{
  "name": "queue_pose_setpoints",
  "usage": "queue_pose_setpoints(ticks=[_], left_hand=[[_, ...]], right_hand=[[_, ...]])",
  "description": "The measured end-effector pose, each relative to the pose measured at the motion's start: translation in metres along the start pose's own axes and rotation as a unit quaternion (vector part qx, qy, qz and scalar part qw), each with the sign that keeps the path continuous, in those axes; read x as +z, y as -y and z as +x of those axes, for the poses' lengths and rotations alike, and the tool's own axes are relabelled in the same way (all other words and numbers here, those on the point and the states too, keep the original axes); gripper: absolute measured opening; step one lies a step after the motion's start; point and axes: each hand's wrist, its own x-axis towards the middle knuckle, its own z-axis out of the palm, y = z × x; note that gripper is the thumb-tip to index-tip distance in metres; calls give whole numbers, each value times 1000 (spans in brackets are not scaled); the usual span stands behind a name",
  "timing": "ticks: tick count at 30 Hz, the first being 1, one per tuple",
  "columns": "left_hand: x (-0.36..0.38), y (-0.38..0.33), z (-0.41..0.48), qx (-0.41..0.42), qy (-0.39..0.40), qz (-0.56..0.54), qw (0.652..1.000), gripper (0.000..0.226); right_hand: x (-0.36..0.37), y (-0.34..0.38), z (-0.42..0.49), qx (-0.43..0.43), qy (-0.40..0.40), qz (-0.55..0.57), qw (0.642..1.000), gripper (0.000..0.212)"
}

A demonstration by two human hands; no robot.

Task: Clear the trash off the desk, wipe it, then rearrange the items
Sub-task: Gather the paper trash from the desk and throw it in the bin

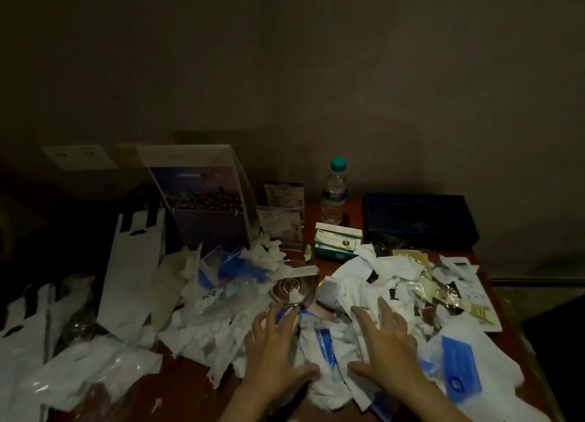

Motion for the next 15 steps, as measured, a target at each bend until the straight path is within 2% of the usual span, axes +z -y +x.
queue_pose_setpoints(ticks=[3, 8, 15], left_hand=[[13, 1, 6, -17, 49, 10, 999, 113], [32, -2, 19, 1, 58, -5, 998, 112], [39, -8, 30, 14, 68, -18, 997, 87]], right_hand=[[8, -2, 5, 30, -3, 14, 999, 84], [29, -13, 8, 22, -54, 81, 995, 61], [37, -28, 6, -19, -115, 185, 976, 28]])
